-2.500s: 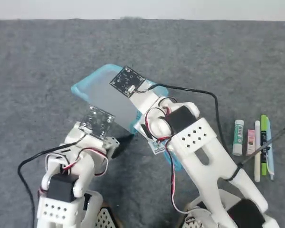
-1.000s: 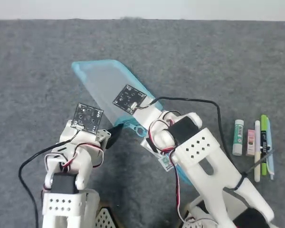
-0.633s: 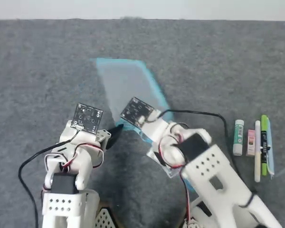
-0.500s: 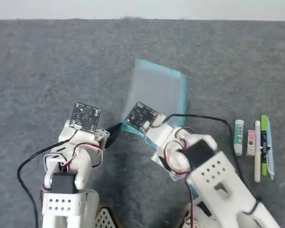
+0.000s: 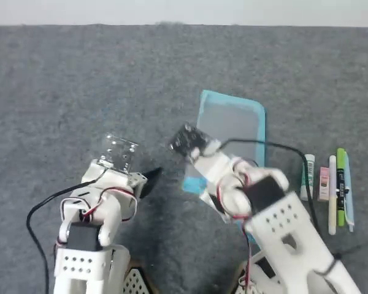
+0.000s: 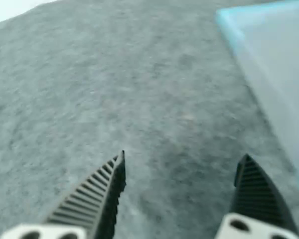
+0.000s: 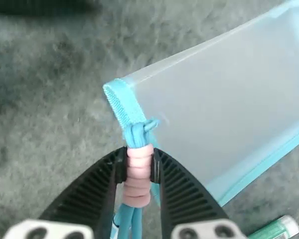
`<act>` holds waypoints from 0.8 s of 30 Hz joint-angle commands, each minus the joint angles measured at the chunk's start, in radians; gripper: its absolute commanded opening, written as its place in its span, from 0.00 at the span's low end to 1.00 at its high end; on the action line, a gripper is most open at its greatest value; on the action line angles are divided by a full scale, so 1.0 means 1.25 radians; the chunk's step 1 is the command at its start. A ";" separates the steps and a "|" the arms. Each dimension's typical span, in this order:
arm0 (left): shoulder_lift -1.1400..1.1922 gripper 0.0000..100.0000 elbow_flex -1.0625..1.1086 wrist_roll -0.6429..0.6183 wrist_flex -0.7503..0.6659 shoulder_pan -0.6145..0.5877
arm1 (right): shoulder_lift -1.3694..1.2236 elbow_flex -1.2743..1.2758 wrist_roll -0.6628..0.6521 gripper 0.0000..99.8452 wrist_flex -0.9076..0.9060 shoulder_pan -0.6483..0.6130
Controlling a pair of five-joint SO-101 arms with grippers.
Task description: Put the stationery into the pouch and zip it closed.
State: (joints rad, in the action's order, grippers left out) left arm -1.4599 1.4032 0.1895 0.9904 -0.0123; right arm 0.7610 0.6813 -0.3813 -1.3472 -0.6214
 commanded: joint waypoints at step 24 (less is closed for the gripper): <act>-0.010 0.37 -0.079 -0.066 -0.010 0.052 | -0.222 -0.372 0.034 0.01 -0.105 -0.133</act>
State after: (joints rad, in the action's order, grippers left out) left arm -1.4599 1.3449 0.1250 1.0334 0.0476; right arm 0.4772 0.2762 -0.3537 -1.4684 -0.7641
